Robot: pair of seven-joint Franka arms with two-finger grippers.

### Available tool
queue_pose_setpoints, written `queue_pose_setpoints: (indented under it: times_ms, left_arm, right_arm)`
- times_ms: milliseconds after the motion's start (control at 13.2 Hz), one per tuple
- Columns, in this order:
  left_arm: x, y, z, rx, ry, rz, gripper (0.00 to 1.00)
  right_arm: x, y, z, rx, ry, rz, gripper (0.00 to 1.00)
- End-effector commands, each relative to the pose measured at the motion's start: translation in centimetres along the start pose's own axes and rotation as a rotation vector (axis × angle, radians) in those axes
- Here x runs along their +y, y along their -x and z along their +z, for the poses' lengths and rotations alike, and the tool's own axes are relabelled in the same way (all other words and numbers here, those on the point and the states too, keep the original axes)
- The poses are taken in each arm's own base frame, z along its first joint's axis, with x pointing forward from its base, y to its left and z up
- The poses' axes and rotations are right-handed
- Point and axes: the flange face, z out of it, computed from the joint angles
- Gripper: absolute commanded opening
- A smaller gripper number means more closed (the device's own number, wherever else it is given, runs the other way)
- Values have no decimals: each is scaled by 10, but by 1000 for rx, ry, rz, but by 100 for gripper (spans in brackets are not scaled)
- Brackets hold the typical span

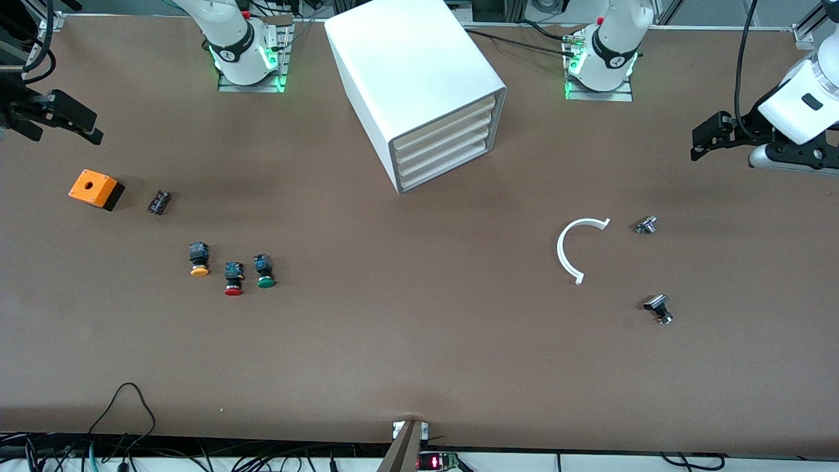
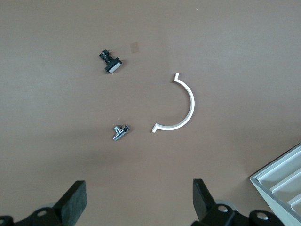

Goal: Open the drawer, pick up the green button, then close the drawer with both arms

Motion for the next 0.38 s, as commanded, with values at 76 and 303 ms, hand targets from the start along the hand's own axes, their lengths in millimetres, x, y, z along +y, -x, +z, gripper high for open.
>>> queue_pose_setpoints:
  times_ms: [76,303]
  left_arm:
    - [-2,-2,-6,-2,6,12,99]
    - [-1,-13,-8,3,7,18,99]
  right_arm:
    - [3,7,-3,-3,-2,-12,99]
    - [3,7,-3,-6,0,-12,99]
